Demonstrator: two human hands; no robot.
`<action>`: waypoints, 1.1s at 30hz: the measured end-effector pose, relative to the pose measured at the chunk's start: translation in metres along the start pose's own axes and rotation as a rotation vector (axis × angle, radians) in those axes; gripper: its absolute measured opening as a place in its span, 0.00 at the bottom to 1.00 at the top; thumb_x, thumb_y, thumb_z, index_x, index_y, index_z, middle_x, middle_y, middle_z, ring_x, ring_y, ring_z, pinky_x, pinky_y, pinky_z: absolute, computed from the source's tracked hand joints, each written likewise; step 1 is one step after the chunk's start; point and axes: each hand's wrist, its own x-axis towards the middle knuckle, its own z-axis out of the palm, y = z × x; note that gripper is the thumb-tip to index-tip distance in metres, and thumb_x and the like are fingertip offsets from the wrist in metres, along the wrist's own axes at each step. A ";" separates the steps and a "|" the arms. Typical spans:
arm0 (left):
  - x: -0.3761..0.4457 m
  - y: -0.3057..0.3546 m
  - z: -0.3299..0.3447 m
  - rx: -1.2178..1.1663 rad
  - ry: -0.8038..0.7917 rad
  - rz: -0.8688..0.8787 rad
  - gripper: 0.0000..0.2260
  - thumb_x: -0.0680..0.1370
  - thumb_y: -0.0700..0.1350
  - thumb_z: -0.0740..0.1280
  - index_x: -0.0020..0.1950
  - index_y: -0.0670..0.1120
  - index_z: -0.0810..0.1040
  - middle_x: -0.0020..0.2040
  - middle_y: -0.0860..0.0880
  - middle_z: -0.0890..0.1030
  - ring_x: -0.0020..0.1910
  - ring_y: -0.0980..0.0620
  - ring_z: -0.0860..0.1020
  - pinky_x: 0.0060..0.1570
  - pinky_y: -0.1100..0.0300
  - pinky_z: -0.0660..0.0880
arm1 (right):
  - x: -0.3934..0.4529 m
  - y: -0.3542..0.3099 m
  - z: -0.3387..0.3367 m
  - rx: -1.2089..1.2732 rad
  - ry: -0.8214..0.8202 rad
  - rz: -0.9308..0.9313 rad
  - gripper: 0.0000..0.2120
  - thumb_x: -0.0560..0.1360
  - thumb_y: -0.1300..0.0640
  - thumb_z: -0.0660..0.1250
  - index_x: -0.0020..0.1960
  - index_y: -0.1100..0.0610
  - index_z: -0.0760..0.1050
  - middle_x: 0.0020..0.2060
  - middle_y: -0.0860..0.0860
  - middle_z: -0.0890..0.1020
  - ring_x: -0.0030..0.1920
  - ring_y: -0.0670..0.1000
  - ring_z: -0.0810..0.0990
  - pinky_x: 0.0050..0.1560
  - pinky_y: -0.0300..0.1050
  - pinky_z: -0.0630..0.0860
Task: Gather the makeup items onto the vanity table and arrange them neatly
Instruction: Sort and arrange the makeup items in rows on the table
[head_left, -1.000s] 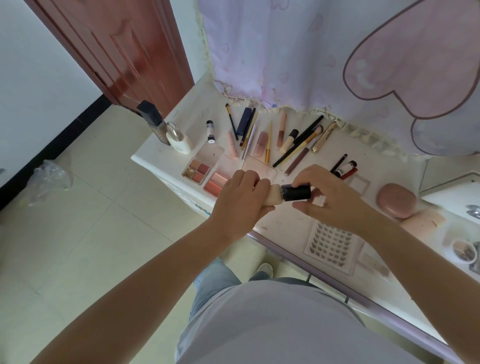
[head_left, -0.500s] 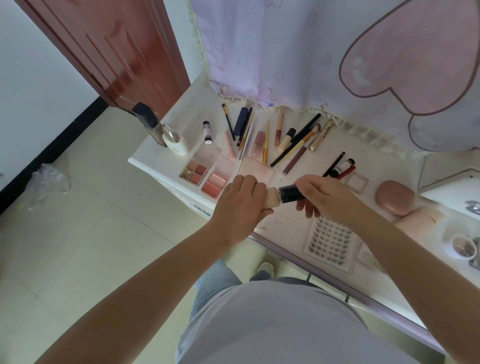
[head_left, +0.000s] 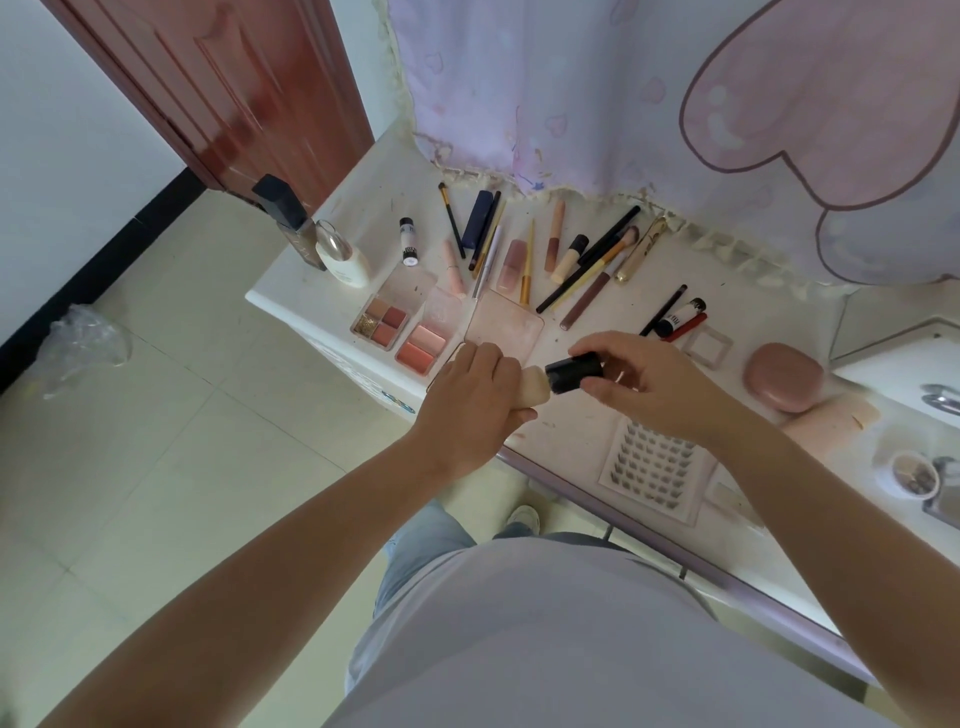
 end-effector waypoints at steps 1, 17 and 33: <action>-0.001 -0.002 0.001 -0.020 0.000 -0.008 0.20 0.76 0.54 0.62 0.60 0.40 0.70 0.57 0.42 0.73 0.54 0.45 0.69 0.55 0.56 0.66 | -0.001 0.000 -0.001 0.028 0.002 -0.026 0.15 0.74 0.63 0.64 0.59 0.51 0.71 0.42 0.38 0.74 0.38 0.33 0.76 0.37 0.22 0.71; -0.002 -0.006 0.014 -0.004 -0.091 -0.016 0.22 0.77 0.57 0.57 0.63 0.43 0.66 0.60 0.46 0.70 0.58 0.48 0.67 0.59 0.59 0.63 | -0.001 0.006 0.012 0.149 -0.033 0.147 0.20 0.75 0.55 0.62 0.66 0.54 0.66 0.47 0.44 0.76 0.41 0.43 0.79 0.40 0.32 0.76; 0.018 -0.006 0.044 -0.638 -0.163 -0.282 0.15 0.73 0.45 0.69 0.57 0.42 0.74 0.52 0.43 0.77 0.50 0.48 0.73 0.46 0.61 0.66 | -0.003 0.050 0.029 -0.281 0.110 0.306 0.18 0.78 0.56 0.57 0.66 0.58 0.67 0.61 0.56 0.74 0.62 0.54 0.70 0.60 0.43 0.65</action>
